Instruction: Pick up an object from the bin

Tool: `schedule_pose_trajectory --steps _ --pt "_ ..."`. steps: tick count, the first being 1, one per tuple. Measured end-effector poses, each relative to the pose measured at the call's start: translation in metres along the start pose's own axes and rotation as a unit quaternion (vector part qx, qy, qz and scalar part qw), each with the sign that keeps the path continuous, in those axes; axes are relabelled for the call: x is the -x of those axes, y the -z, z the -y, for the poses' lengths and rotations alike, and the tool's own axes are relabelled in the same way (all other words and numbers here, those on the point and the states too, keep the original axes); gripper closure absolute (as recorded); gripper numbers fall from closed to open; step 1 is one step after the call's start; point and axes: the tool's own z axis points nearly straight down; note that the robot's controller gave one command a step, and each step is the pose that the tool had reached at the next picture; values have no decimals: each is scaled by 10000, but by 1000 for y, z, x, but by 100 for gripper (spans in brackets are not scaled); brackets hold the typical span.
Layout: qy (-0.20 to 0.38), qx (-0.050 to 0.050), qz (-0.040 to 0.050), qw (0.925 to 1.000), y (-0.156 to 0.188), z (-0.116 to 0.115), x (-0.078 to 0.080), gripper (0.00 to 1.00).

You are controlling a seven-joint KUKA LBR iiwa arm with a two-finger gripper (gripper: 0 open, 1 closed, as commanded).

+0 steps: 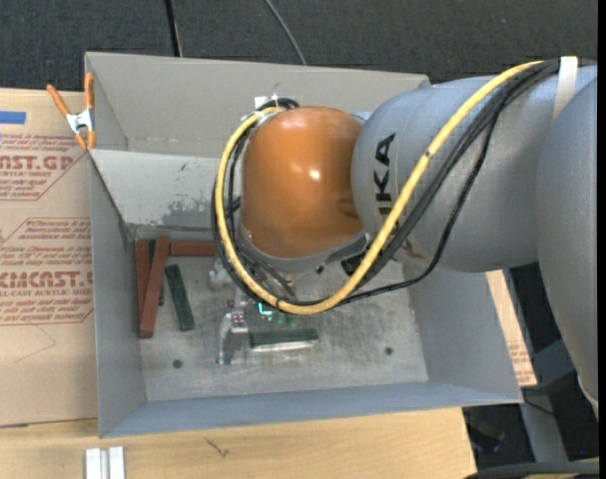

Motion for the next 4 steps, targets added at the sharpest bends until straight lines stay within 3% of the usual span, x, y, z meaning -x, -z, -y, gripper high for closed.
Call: schedule_pose_trajectory --steps 1,2,3,4 --pt "-9 7 31 10000 3 1 2 0" --pt "834 15 46 9965 -133 63 30 100" --pt "833 16 46 9965 -133 63 30 100" --pt "878 -3 0 9961 -83 65 27 100"
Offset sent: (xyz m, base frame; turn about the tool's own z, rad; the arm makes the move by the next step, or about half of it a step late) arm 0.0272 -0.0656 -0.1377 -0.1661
